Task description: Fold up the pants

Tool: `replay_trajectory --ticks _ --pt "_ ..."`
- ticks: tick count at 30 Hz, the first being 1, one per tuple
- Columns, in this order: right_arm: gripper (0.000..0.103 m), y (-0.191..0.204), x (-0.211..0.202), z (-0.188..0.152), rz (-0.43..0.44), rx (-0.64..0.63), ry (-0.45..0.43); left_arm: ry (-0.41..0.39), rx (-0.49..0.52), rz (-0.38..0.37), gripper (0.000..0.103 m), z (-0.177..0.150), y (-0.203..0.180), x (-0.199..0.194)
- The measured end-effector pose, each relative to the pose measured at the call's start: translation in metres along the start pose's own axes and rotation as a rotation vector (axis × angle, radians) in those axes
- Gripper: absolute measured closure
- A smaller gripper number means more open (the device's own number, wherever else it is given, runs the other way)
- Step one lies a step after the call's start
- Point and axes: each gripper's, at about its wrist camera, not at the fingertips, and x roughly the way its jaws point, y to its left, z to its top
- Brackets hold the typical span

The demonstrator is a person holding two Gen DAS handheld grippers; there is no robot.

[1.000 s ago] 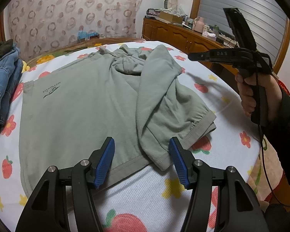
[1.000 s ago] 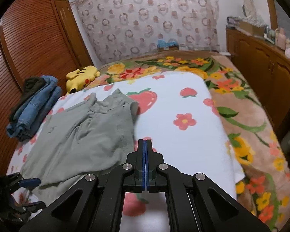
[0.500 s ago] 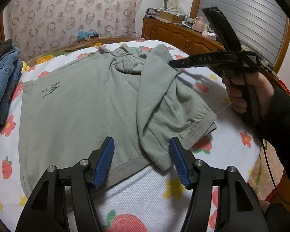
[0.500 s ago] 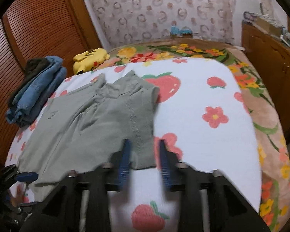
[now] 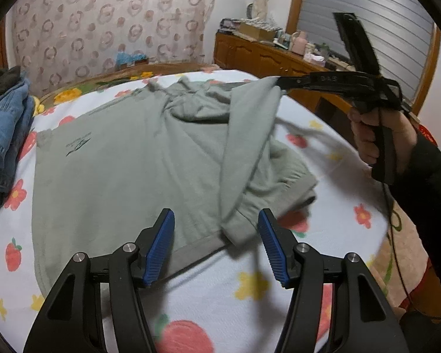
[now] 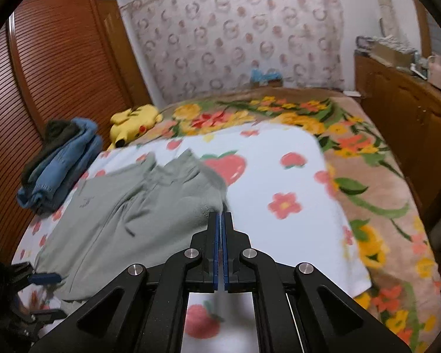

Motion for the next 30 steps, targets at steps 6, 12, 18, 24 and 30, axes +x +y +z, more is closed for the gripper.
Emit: replay_trajectory --ticks 6,12,18,24,30 --pt "0.101 0.004 -0.004 -0.004 -0.012 0.002 0.0 0.022 0.033 -0.027 0.049 0.0 -0.013 0.01" --pt "0.101 0.008 -0.003 -0.001 -0.014 -0.009 0.009 -0.005 -0.01 -0.057 0.053 0.006 -0.004 0.003" --pt "0.101 0.002 -0.002 -0.001 -0.02 -0.01 0.019 -0.032 -0.042 -0.074 0.053 0.013 0.004 -0.001" --pt "0.101 -0.003 -0.004 0.001 -0.025 -0.018 0.025 0.009 -0.03 -0.053 0.066 0.012 0.002 0.015" --pt "0.101 -0.004 -0.006 0.002 -0.023 -0.021 0.021 0.032 -0.022 -0.051 0.081 0.009 0.003 0.022"
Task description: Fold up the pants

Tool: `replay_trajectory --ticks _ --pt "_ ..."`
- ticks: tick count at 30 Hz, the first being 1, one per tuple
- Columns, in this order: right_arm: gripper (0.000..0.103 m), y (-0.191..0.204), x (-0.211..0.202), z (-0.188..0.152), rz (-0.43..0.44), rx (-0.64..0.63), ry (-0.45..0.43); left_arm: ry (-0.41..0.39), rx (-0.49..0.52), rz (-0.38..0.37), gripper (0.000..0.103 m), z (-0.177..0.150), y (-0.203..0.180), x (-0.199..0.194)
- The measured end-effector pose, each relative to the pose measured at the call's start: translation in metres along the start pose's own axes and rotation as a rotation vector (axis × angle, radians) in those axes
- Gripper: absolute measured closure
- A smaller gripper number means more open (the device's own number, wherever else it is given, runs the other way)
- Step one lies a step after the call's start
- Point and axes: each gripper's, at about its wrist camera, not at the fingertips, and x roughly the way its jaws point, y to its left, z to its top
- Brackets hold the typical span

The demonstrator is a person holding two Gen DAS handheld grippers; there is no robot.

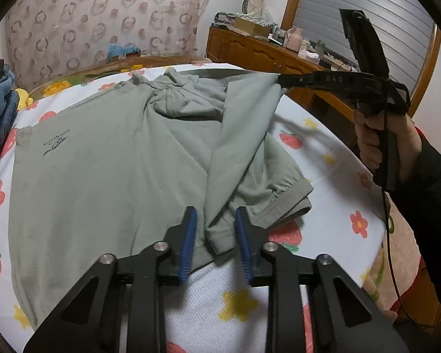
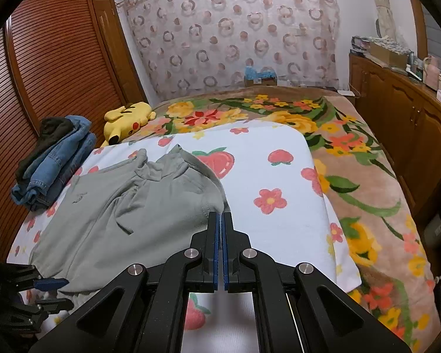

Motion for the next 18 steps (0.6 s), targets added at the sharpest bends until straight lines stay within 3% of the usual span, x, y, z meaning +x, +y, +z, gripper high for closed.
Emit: replay_trajectory --ticks 3,9,18 --pt "0.101 -0.001 -0.001 0.0 0.002 -0.003 -0.004 -0.005 0.015 -0.002 0.094 0.0 -0.003 -0.003" --pt "0.101 0.008 -0.005 0.01 0.007 -0.027 -0.021 -0.064 0.015 -0.047 0.097 0.005 -0.009 -0.028" --pt "0.101 0.048 -0.014 0.04 0.045 -0.108 -0.086 -0.173 0.007 -0.026 0.098 0.011 -0.001 -0.081"
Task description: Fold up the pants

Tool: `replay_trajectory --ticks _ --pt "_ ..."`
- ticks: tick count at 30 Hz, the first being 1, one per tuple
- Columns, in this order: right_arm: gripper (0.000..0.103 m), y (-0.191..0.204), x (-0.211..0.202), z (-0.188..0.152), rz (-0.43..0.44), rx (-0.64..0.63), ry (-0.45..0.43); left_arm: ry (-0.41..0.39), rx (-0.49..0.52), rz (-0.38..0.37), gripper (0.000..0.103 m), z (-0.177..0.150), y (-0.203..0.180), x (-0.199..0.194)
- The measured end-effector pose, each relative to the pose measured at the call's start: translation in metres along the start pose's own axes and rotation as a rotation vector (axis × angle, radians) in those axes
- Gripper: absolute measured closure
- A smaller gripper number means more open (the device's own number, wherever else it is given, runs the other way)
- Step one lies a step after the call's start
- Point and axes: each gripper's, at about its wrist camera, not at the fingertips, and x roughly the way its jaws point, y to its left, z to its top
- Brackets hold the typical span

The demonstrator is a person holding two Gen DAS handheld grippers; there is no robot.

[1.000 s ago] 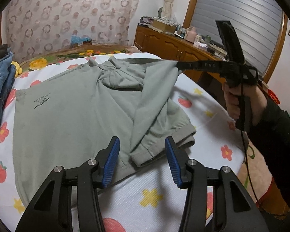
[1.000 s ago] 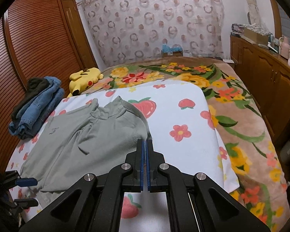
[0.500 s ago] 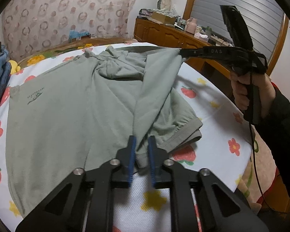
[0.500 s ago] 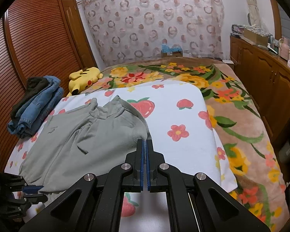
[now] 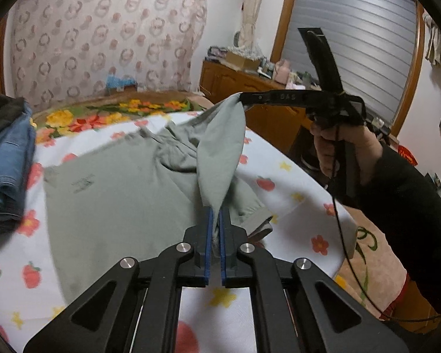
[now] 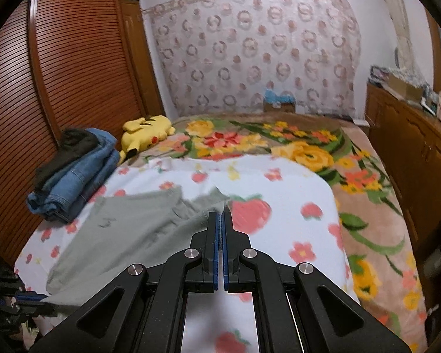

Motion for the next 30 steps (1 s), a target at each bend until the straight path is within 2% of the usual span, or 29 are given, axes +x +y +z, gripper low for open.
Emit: replay_trajectory --ticks 8,13,25,30 --pt "0.101 0.046 0.013 0.022 0.063 -0.086 -0.037 -0.05 -0.043 0.051 0.098 -0.006 0.032 -0.032" --pt "0.101 0.069 0.024 0.024 0.107 -0.127 -0.04 -0.059 -0.088 0.086 0.098 -0.016 0.052 -0.044" --pt "0.101 0.08 0.048 0.024 0.183 -0.183 -0.004 -0.031 -0.16 0.132 0.098 -0.047 0.079 -0.056" --pt "0.101 0.085 0.06 0.022 0.198 -0.204 0.023 0.002 -0.182 0.144 0.098 -0.06 0.086 -0.048"
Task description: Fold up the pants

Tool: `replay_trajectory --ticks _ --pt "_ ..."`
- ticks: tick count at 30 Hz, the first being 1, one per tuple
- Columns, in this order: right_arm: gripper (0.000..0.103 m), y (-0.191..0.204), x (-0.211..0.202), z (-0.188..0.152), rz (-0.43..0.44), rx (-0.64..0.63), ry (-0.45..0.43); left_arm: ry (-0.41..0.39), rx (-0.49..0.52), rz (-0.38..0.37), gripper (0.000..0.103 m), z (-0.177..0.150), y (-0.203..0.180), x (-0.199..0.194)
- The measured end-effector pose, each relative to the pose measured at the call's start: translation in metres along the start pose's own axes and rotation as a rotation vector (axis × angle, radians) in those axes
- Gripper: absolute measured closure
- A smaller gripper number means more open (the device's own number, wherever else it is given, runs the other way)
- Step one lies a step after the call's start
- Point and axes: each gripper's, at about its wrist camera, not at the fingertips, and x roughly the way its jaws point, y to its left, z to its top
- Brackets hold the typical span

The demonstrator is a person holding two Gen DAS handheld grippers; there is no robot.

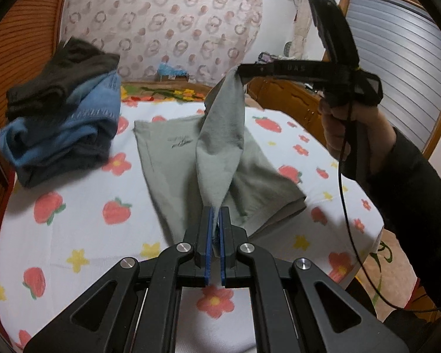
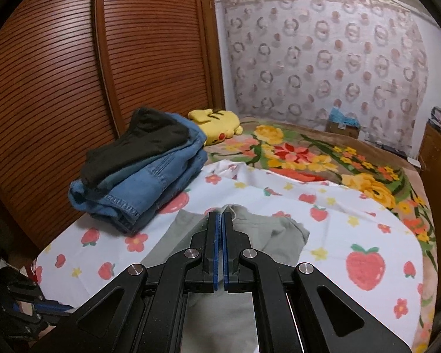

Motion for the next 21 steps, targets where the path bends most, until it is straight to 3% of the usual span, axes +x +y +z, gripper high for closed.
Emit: replay_trajectory --ticks 7,10,21 --pt "0.101 -0.004 0.014 -0.002 -0.003 0.005 0.061 0.039 -0.002 0.013 0.098 -0.01 0.004 0.011" --pt "0.094 -0.006 0.012 -0.004 -0.015 0.016 0.08 0.049 0.001 0.022 0.098 -0.013 0.004 0.014" --pt "0.086 0.004 -0.036 -0.039 -0.05 0.001 0.128 0.076 -0.011 0.039 0.098 -0.021 0.012 0.024"
